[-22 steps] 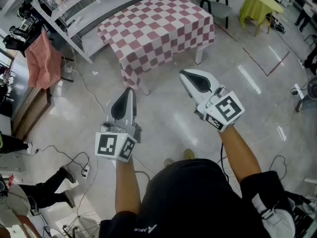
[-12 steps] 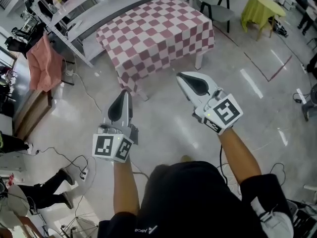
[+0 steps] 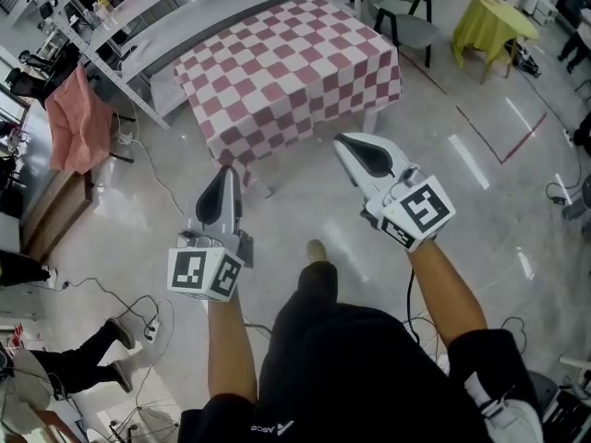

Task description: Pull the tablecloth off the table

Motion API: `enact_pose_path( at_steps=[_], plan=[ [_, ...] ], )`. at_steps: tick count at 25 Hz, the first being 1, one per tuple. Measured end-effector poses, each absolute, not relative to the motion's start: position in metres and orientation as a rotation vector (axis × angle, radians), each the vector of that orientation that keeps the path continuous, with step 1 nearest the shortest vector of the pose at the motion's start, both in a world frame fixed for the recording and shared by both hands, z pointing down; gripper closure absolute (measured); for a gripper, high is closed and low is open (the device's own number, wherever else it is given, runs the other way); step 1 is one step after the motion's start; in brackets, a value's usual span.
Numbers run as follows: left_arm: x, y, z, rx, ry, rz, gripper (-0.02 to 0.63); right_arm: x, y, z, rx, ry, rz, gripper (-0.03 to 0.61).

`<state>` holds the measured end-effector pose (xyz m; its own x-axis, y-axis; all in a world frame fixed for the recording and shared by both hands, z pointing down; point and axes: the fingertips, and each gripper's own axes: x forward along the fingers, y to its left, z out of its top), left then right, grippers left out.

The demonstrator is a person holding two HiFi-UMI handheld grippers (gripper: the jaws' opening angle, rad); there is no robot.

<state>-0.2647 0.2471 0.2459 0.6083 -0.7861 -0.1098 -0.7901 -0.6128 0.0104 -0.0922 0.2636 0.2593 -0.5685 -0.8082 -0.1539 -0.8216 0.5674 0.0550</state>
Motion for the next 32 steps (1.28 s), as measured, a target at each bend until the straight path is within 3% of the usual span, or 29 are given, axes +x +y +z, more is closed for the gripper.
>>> enact_pose_path(
  at_steps=[7, 18, 32],
  plan=[
    [-0.251, 0.147, 0.269, -2.782, 1.357, 0.196, 0.604, -0.085, 0.170, 0.277, -1.423, 2.724, 0.219, 0.577],
    [-0.227, -0.099, 0.274, -2.807, 1.419, 0.140, 0.603, -0.051, -0.084, 0.279, -1.498, 2.776, 0.146, 0.577],
    [-0.218, -0.258, 0.333, -2.829, 1.685, -0.023, 0.590, -0.013, -0.256, 0.331, -1.606, 2.811, -0.002, 0.576]
  ],
)
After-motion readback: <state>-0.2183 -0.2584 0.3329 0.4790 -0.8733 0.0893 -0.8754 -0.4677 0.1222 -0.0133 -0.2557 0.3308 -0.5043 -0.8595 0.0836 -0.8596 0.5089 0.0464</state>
